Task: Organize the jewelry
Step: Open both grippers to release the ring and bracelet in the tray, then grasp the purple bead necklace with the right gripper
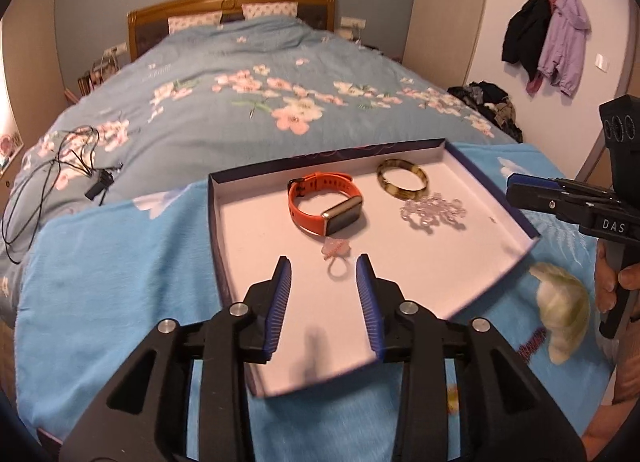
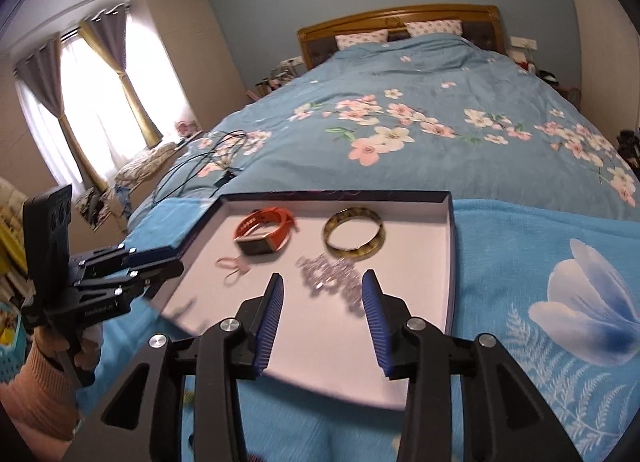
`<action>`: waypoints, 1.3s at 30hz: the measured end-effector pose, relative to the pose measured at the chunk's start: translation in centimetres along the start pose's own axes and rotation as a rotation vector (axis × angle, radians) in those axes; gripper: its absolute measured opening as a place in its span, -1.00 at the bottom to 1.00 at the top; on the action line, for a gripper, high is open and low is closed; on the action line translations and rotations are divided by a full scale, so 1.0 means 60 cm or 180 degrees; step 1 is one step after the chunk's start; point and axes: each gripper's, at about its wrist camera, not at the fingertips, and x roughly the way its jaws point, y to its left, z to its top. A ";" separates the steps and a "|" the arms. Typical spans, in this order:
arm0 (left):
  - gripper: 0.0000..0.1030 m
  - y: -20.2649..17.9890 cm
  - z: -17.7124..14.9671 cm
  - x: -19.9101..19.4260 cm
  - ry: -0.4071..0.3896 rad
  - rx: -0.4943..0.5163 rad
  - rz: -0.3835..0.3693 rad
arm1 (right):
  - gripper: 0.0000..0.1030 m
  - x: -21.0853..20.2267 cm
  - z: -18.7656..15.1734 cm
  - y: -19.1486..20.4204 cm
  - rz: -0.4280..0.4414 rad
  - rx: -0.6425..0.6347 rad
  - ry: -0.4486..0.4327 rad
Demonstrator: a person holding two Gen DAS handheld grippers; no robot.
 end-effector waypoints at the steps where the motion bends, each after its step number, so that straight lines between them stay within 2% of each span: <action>1: -0.33 -0.002 -0.004 -0.010 -0.0027 0.0015 -0.0005 | -0.22 -0.006 -0.005 0.003 0.0019 -0.0026 0.0003; 5: -0.30 -0.010 -0.036 -0.045 -0.0071 0.0043 -0.0057 | -0.21 -0.029 -0.033 0.017 0.0065 -0.0152 0.0064; 12: -0.29 -0.021 -0.092 -0.069 -0.0017 -0.0025 -0.0163 | -0.21 -0.032 -0.100 0.033 0.0062 -0.0316 0.0372; 19: -0.24 -0.033 -0.132 -0.088 0.0052 0.0065 -0.0211 | -0.04 -0.027 -0.146 0.044 0.0083 -0.0328 0.0573; 24: -0.21 -0.048 -0.151 -0.095 0.0086 0.0159 -0.0234 | -0.04 -0.021 -0.162 0.057 0.0111 -0.0377 0.0648; 32: -0.19 -0.068 -0.169 -0.097 0.0142 0.0270 -0.0252 | -0.04 -0.017 -0.168 0.076 -0.0003 -0.0532 0.0656; 34: -0.19 -0.073 -0.172 -0.095 0.0160 0.0296 -0.0279 | -0.08 -0.018 -0.170 0.078 -0.0060 -0.0579 0.0647; 38: -0.19 -0.084 -0.177 -0.092 0.0190 0.0355 -0.0323 | -0.29 -0.020 -0.174 0.080 -0.0164 -0.0645 0.0635; 39: -0.19 -0.086 -0.178 -0.091 0.0194 0.0368 -0.0332 | -0.43 -0.021 -0.174 0.079 -0.0165 -0.0645 0.0632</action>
